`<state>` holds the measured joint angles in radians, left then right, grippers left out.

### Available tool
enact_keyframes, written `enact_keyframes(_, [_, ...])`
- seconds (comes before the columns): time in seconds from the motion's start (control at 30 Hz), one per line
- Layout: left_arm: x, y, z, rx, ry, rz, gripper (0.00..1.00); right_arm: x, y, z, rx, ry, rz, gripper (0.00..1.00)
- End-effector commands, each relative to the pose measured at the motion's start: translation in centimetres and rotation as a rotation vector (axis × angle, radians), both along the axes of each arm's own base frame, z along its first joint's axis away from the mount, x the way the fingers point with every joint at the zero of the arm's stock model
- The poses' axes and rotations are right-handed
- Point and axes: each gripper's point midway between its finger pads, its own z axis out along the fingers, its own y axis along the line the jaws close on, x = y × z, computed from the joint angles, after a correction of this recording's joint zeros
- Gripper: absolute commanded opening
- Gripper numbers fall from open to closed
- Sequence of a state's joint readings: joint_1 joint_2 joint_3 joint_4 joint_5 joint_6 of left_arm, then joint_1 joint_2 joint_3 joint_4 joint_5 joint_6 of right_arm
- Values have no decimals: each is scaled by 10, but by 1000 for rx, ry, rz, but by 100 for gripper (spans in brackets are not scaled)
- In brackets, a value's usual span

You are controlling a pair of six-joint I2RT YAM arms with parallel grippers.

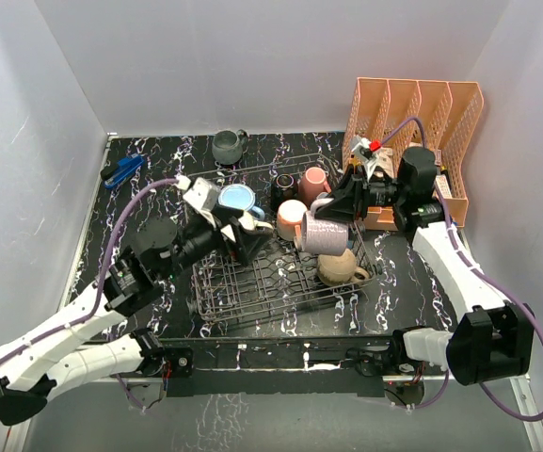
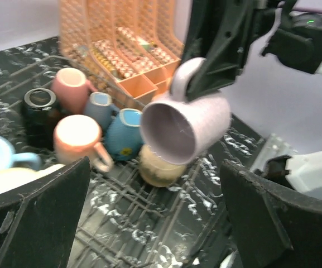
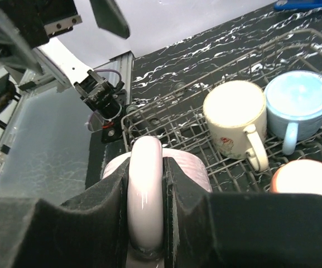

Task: Load the cups into the dish rack
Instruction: Turn the cup upside down in the dish rack.

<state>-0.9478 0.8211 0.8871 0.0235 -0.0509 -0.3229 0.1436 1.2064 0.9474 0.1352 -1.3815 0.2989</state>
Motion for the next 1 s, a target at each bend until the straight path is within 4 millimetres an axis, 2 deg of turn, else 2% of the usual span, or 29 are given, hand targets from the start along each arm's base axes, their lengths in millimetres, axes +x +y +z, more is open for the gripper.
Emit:
enact_keyframes(0.0, [32, 30, -11, 150, 29, 100, 97, 4, 6, 21, -45, -182, 23, 8])
enact_keyframes(0.17, [78, 65, -18, 97, 174, 146, 97, 12, 18, 21, -132, -260, 19, 8])
enact_keyframes(0.3, [112, 96, -32, 25, 333, 187, 97, 17, 31, 18, -208, -335, 26, 8])
enact_keyframes(0.4, [133, 125, -39, -79, 451, 218, 97, 17, 44, 16, -257, -391, 52, 8])
enact_keyframes(0.47, [140, 145, -43, -118, 470, 243, 97, 17, 52, 13, -288, -424, 69, 8])
enact_keyframes(0.53, [145, 167, -50, -94, 454, 320, 97, 16, 63, 11, -315, -458, 92, 8])
enact_keyframes(0.67, [145, 206, -78, 53, 429, 540, 97, 10, 89, -1, -384, -517, 155, 8])
enact_keyframes(0.83, [129, 252, -108, 187, 379, 784, 97, -6, 130, -14, -460, -602, 241, 8])
enact_keyframes(0.97, [113, 272, -120, 211, 326, 898, 97, -24, 164, -28, -513, -639, 314, 8])
